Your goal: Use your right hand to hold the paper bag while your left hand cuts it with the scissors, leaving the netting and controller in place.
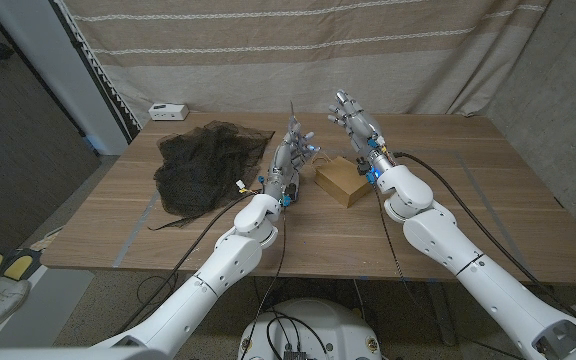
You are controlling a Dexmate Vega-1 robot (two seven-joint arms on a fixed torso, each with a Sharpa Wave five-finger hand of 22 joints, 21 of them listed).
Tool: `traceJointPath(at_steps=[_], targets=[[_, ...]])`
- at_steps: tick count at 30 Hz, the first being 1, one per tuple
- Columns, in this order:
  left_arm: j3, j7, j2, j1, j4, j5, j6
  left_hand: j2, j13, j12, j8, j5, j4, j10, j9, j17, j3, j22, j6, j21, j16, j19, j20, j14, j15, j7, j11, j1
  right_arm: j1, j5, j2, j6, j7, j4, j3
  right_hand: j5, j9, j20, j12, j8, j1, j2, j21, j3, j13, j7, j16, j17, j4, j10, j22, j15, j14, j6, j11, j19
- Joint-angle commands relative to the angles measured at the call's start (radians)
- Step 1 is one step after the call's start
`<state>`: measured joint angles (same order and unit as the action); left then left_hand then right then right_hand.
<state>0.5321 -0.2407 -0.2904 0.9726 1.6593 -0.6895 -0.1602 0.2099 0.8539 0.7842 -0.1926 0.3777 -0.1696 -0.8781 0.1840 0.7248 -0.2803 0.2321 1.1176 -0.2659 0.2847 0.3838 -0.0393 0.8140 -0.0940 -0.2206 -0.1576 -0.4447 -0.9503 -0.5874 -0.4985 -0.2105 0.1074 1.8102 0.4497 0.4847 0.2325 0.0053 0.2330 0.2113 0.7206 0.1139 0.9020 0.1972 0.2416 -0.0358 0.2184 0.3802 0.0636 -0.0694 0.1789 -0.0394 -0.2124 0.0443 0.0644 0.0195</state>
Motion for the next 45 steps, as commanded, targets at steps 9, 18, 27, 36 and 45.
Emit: traceJointPath(at_steps=[9, 18, 27, 36, 45], targets=[[0.014, 0.004, -0.001, -0.014, -0.024, 0.035, -0.004, -0.001, -0.021, -0.021, 0.012, -0.039, -0.003, -0.016, 0.004, 0.007, 0.159, -0.002, -0.100, 0.013, -0.023, -0.005, 0.012, -0.059, -0.121, 0.038, -0.057, 0.040, -0.016, -0.001, -0.005, -0.007, 0.006, 0.014, -0.007, -0.003, 0.000, 0.010, 0.008, 0.003, -0.018, 0.001, -0.007, 0.013, -0.002, -0.003, 0.004, -0.003, 0.000, -0.006, 0.005, -0.040, 0.001, -0.002, 0.007, 0.005], [0.017, 0.005, -0.009, -0.014, -0.016, 0.047, 0.001, -0.013, -0.001, -0.045, 0.006, -0.059, -0.002, 0.098, 0.006, 0.006, 0.268, -0.004, -0.135, 0.025, -0.052, -0.016, 0.021, -0.126, -0.122, 0.026, -0.055, 0.008, -0.017, 0.002, -0.004, -0.016, 0.006, 0.016, -0.008, -0.003, 0.000, 0.014, 0.008, 0.003, -0.026, 0.002, -0.011, 0.016, -0.002, -0.005, 0.004, -0.006, 0.002, -0.004, 0.006, -0.039, 0.001, -0.003, 0.009, 0.005], [0.020, -0.015, -0.025, -0.012, 0.014, 0.058, 0.038, -0.010, -0.007, -0.039, -0.013, -0.073, 0.001, 0.089, 0.006, 0.005, 0.353, -0.006, -0.096, 0.027, -0.039, -0.011, 0.031, -0.094, -0.119, 0.121, -0.054, 0.001, -0.023, 0.009, -0.005, -0.026, 0.014, 0.023, -0.015, -0.004, 0.000, 0.014, 0.008, 0.003, -0.031, 0.003, -0.013, 0.017, -0.003, -0.004, 0.004, -0.008, 0.003, -0.003, 0.006, -0.038, 0.003, -0.004, 0.011, 0.004], [0.023, 0.007, -0.060, -0.013, 0.043, 0.064, 0.063, -0.011, -0.027, -0.050, 0.005, -0.084, 0.009, 0.102, 0.009, 0.000, 0.440, -0.005, -0.139, 0.032, -0.046, -0.018, 0.054, -0.107, -0.106, 0.189, -0.048, 0.010, -0.028, 0.012, -0.001, -0.040, 0.015, 0.022, -0.018, -0.004, -0.001, 0.016, 0.008, 0.002, -0.035, 0.003, -0.016, 0.019, -0.004, -0.003, 0.005, -0.011, 0.004, -0.003, 0.006, -0.037, 0.001, -0.007, 0.007, 0.003], [0.023, 0.008, -0.099, -0.009, 0.085, 0.076, 0.100, -0.015, -0.017, -0.046, 0.004, -0.091, 0.017, 0.127, 0.012, -0.002, 0.505, -0.006, -0.163, 0.037, -0.058, -0.028, 0.075, -0.138, -0.087, 0.224, -0.026, 0.029, -0.032, 0.018, 0.000, -0.057, 0.014, 0.025, -0.023, -0.004, -0.001, 0.017, 0.009, 0.002, -0.039, 0.003, -0.018, 0.021, -0.004, -0.002, 0.005, -0.013, 0.004, -0.003, 0.006, -0.034, 0.002, -0.008, 0.007, 0.003]])
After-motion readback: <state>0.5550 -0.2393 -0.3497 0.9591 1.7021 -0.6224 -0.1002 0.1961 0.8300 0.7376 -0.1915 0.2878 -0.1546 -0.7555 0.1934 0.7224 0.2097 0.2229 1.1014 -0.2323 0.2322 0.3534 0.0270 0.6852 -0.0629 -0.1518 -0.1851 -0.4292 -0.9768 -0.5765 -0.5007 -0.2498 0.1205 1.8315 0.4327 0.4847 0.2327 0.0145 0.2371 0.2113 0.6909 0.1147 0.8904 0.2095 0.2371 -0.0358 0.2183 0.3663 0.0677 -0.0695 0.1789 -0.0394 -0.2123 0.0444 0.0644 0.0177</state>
